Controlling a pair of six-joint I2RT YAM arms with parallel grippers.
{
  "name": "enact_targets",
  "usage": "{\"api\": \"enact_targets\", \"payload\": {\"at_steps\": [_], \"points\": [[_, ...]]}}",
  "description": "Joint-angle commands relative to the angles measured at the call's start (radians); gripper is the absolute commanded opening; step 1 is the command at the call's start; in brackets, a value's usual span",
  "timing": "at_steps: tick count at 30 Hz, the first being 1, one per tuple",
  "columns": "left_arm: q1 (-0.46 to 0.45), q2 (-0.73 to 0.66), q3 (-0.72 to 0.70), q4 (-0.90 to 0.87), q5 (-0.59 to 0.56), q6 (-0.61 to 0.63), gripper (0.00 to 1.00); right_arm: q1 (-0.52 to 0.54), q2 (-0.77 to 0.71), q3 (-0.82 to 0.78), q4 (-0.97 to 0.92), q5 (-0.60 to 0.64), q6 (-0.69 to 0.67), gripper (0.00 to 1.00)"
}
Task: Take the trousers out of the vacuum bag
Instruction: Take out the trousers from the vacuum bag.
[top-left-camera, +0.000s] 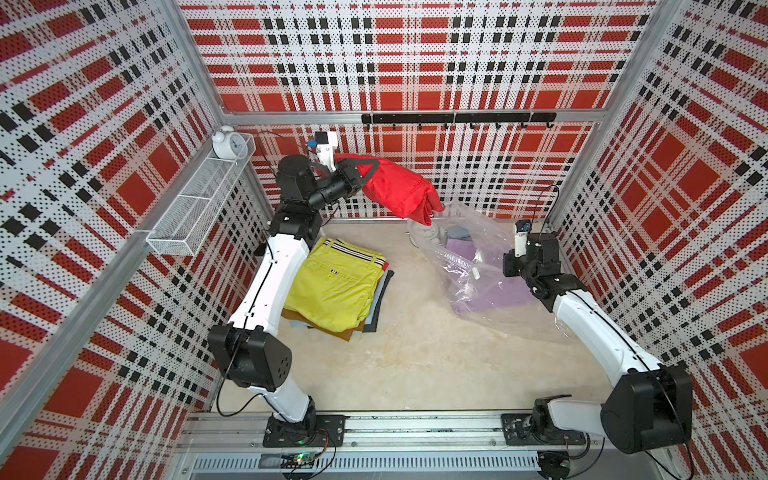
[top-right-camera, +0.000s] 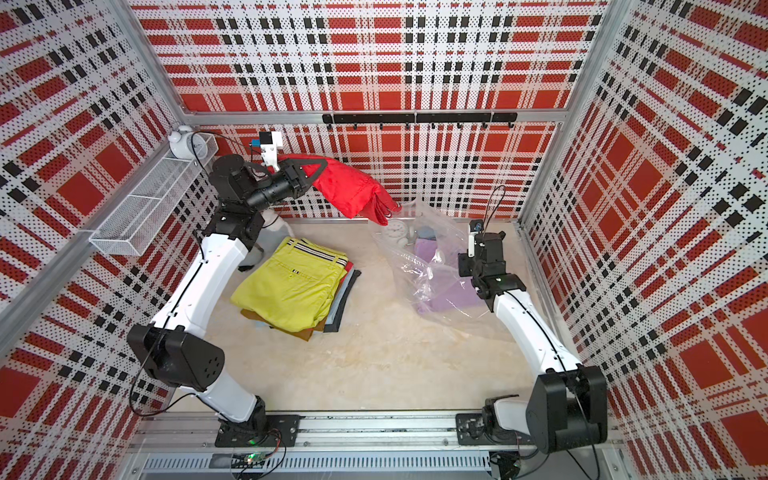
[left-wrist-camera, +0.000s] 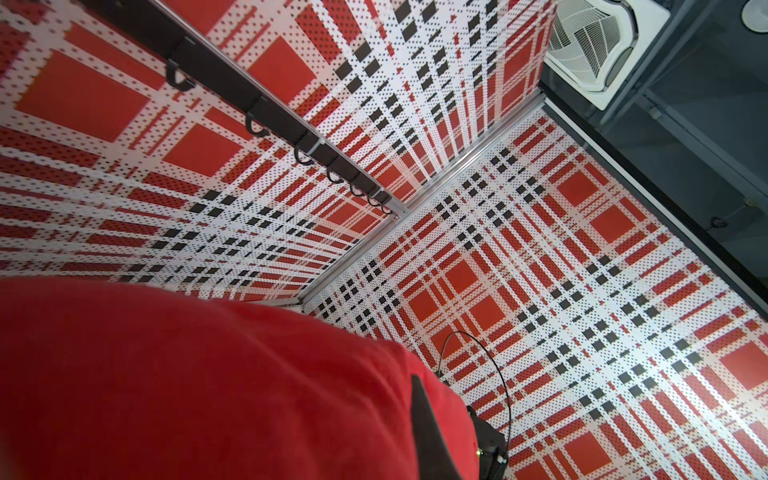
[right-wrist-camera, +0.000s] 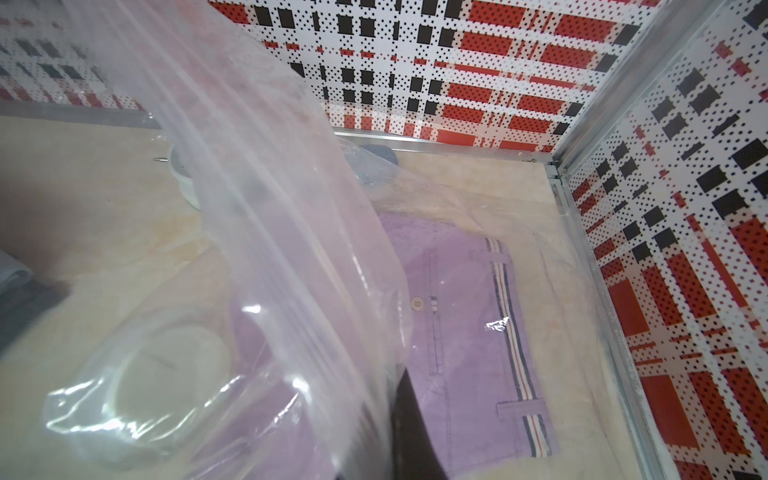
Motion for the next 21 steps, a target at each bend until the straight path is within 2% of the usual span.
{"api": "enact_targets", "payload": {"at_steps": [1,9,21], "points": [[0.031,-0.090,0.005,0.056,-0.023,0.071,0.00,-0.014,-0.006,0.031,-0.008,0.031,0.020,0.00],[0.125,-0.139,-0.133,0.049,-0.031,0.101,0.00,-0.014,0.002,0.037,-0.008,0.025,0.025,0.00],[0.156,-0.236,-0.341,0.025,-0.061,0.179,0.00,-0.014,0.023,0.057,-0.014,0.018,0.028,0.00]]}}
